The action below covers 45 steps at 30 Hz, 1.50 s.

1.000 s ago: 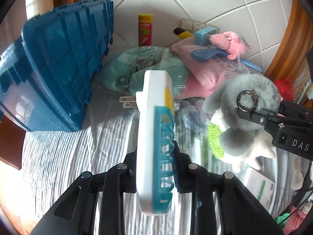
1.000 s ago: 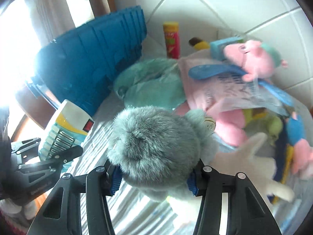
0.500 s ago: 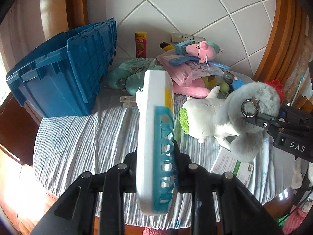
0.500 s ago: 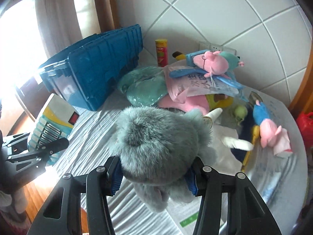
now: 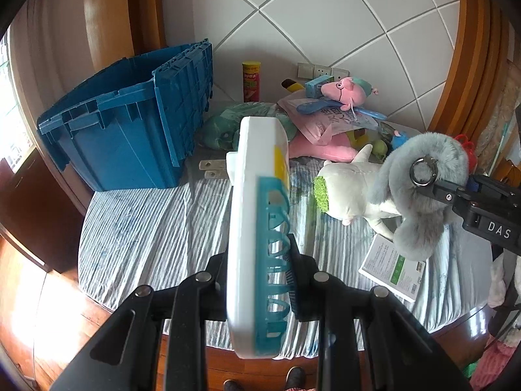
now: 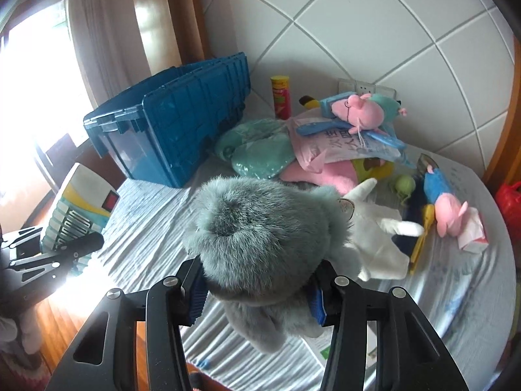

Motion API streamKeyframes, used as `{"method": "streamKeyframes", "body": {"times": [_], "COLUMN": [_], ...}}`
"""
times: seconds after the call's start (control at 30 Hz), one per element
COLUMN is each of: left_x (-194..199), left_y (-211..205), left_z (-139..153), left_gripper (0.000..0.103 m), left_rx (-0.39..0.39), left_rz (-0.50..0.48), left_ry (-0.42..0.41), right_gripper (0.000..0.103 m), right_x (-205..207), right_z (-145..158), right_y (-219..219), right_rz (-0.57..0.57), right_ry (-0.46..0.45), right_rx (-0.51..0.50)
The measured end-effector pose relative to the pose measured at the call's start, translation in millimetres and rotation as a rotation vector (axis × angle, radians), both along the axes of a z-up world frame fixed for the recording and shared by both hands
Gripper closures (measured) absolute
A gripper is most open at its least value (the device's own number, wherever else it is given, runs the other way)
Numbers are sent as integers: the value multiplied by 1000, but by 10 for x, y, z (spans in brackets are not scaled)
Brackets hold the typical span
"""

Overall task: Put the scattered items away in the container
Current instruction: 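Carry the device and grey bunny over the blue crate with both tools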

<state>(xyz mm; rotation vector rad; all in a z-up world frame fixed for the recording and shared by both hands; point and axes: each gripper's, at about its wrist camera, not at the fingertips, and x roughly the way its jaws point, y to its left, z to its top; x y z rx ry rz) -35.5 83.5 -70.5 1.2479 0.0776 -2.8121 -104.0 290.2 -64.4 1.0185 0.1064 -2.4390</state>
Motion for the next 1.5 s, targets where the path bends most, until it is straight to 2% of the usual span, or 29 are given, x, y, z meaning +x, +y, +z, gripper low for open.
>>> {"method": "streamKeyframes", "body": {"times": [0.33,0.87,1.13,1.5], "left_x": [280,773,847,757], "left_y": [-562,-1812,-2279,-2612], "left_z": [107,181,166,118], "left_gripper": [78,78,78,78], "left_rx": [-14,-32,-29,-13], "left_rz": [10,74,90,119], "left_ry": [18,46,40,27], "right_gripper": [54,54,54,54], "right_x": [264,669,723,583], "right_z": [158,279,287,242], "right_y": [-588,-1935,-2499,-2936], "right_rz": [33,119,145,196], "right_ry": [40,90,91,76], "right_rx": [-3,-3,-2,19]}}
